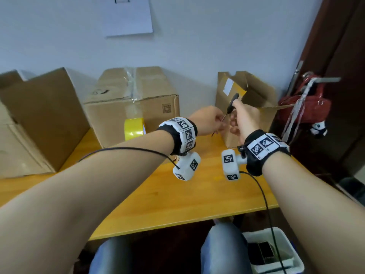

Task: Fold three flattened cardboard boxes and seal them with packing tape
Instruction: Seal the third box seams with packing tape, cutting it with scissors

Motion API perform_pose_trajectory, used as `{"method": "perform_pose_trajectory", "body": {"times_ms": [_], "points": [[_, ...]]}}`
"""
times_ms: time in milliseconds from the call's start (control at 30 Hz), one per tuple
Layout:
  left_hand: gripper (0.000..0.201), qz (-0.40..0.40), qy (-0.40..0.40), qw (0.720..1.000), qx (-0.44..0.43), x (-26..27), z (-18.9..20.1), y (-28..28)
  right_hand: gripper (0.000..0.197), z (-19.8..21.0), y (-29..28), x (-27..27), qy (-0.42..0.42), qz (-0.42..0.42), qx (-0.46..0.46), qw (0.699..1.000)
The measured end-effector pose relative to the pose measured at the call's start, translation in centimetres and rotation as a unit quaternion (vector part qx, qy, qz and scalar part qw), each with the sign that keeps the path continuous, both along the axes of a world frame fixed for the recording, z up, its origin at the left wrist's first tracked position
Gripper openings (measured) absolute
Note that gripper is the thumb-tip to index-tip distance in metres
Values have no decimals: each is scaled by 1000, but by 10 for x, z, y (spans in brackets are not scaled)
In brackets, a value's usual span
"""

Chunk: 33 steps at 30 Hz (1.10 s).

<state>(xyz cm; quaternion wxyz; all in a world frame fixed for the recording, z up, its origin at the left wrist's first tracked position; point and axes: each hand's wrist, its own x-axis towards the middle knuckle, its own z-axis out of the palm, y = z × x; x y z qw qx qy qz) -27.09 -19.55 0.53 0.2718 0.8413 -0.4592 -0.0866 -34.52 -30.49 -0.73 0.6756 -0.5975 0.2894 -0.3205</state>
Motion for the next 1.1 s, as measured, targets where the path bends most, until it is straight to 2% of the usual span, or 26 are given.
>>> {"method": "perform_pose_trajectory", "body": {"times_ms": [67,233,333,533,633,700,800,867,933,1000,1100], "points": [[14,8,19,999,-27,-5,14,18,19,16,10,-4,9,16,-21,1000],[14,11,36,998,-59,-17,42,67,23,42,41,-9,-26,149,-28,988],[24,8,33,997,-72,-24,68,107,20,64,70,-12,-46,188,-50,980],[39,161,-9,975,-154,-6,87,187,23,83,114,-7,-128,172,-43,976],[40,238,18,961,-141,11,77,222,16,86,129,2,-155,179,-30,971],[38,269,73,954,-109,19,68,240,10,87,140,7,-162,191,-23,968],[35,250,187,947,-81,22,55,253,15,87,155,13,-172,216,-2,961],[42,234,228,943,-65,19,49,255,22,86,162,16,-170,222,-1,960],[44,212,256,942,-37,17,41,255,25,83,169,21,-164,216,-17,962],[36,178,271,946,-24,15,33,252,28,80,175,25,-161,212,-21,964],[32,153,269,949,-57,18,22,248,30,75,181,32,-163,211,-14,964]]}}
